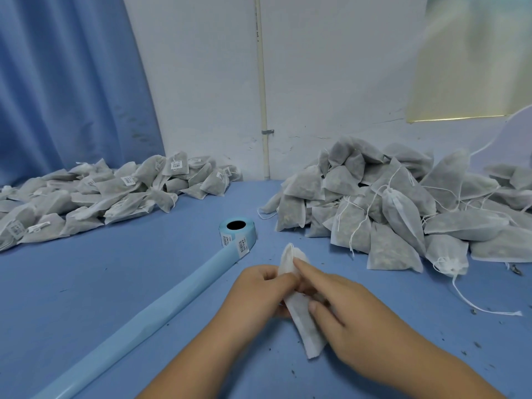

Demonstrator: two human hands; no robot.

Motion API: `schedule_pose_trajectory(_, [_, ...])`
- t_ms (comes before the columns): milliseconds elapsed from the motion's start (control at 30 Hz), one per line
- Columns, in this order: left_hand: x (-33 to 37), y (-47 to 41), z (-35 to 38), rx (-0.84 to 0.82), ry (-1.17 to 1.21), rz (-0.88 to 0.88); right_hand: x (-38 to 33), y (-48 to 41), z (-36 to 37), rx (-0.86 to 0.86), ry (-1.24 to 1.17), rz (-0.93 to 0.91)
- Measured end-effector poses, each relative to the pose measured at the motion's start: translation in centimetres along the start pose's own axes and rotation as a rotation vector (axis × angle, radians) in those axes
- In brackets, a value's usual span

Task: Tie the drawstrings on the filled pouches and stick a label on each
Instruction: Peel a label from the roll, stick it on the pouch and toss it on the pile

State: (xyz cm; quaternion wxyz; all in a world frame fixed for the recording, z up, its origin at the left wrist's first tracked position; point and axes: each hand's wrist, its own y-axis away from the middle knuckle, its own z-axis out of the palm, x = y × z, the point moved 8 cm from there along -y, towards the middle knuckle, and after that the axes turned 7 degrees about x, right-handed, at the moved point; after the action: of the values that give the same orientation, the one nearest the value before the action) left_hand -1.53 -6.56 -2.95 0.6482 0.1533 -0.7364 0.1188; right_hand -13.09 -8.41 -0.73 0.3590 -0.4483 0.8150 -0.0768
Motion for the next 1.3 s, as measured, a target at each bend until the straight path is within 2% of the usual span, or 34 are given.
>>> schedule_pose_trajectory(100, [-0.2,-0.3,-0.6,0.004,0.018,0.001,1.3,-0.2,-1.1,0.186,-0.310,0.190])
schedule_pose_trajectory(167, [0.0,-0.2,-0.6,-0.026,0.064,0.002,2.2,-0.1,-2.5,0.376,-0.362,0.272])
schedule_pose_trajectory(200, [0.3,-0.1,-0.4,-0.049,0.066,0.013,2.5,0.0,-2.9,0.419,-0.379,0.305])
schedule_pose_trajectory(233, [0.5,0.1,-0.1,-0.074,0.058,0.028,2.8,0.0,-2.8,0.414,-0.415,0.347])
schedule_pose_trajectory(367, [0.9,0.6,1.0,-0.161,0.031,0.073,3.2,0.4,-1.2,0.215,-0.677,0.498])
schedule_pose_trajectory(600, [0.8,0.3,0.8,-0.227,0.008,0.073,3.1,0.7,-0.8,0.240,-0.854,0.554])
schedule_pose_trajectory(667, [0.9,0.6,1.0,-0.290,-0.016,0.094,3.5,0.8,-0.5,0.242,-0.920,0.601])
schedule_pose_trajectory(900, [1.1,0.9,1.3,-0.364,0.012,0.095,3.5,1.0,0.8,0.184,-1.033,0.687])
schedule_pose_trajectory(1000, [1.0,0.4,0.6,-0.277,0.105,0.055,3.5,0.8,0.5,0.189,-0.897,0.640])
schedule_pose_trajectory(1100, [0.8,-0.5,-0.9,-0.095,0.227,0.011,3.0,0.7,0.7,0.161,-0.756,0.578])
schedule_pose_trajectory(1200, [1.0,-1.0,-2.7,0.068,0.247,0.017,1.4,0.2,2.1,0.056,-0.790,0.523])
schedule_pose_trajectory(1300, [1.3,-1.2,-3.5,0.088,0.246,0.032,0.9,-1.0,3.1,0.045,-0.847,0.551])
